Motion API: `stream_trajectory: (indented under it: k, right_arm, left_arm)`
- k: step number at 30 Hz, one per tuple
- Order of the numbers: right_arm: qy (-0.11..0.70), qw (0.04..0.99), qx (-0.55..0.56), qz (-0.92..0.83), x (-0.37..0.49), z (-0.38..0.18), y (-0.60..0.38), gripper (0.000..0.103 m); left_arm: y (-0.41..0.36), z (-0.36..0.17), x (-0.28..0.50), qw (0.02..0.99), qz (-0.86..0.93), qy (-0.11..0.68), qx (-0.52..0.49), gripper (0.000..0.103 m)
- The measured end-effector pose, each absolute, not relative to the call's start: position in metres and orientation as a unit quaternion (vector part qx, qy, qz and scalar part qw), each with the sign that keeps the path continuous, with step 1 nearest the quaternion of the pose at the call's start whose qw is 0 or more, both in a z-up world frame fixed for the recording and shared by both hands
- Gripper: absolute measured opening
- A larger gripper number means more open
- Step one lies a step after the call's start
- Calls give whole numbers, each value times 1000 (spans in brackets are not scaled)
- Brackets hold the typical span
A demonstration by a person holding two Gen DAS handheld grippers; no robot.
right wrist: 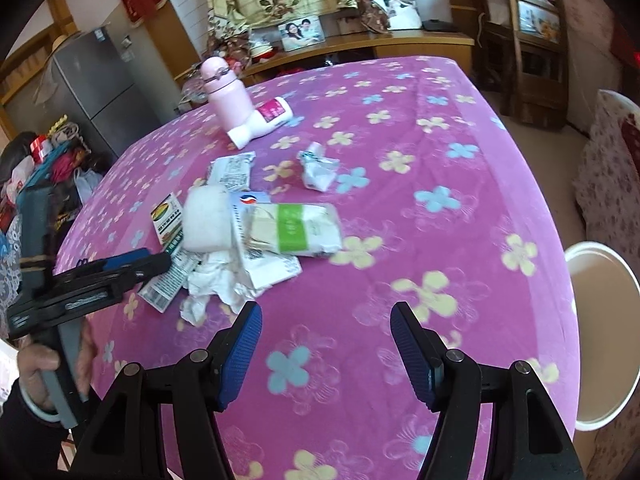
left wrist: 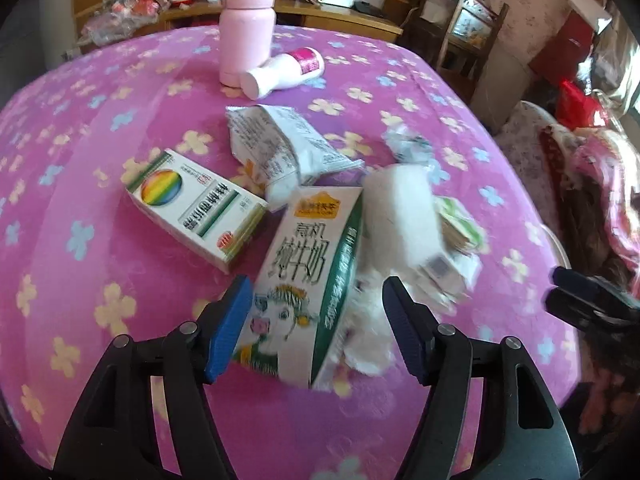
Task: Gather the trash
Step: 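Grasp the white sponge with the right tool while the left grasps the milk carton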
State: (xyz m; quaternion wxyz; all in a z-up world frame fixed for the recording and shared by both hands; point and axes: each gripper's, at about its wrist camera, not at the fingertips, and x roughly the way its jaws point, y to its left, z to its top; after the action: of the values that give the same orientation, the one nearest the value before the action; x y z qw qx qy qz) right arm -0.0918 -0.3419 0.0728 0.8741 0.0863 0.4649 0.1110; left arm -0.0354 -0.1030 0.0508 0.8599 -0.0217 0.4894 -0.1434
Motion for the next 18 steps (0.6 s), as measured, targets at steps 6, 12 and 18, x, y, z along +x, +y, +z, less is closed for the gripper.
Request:
stream_trajectory:
  k: [6, 12, 18]
  right_arm:
    - [466, 871, 85, 130, -74, 78, -324, 65]
    - [464, 867, 90, 157, -49, 82, -296, 65]
    - [465, 863, 65, 185, -34, 80, -256, 65]
  left_arm:
    - [-108, 45, -34, 855, -151, 495, 4, 61]
    - [-86, 46, -48, 857, -139, 495, -16, 57]
    - [-56, 55, -71, 863, -130, 487, -35, 56]
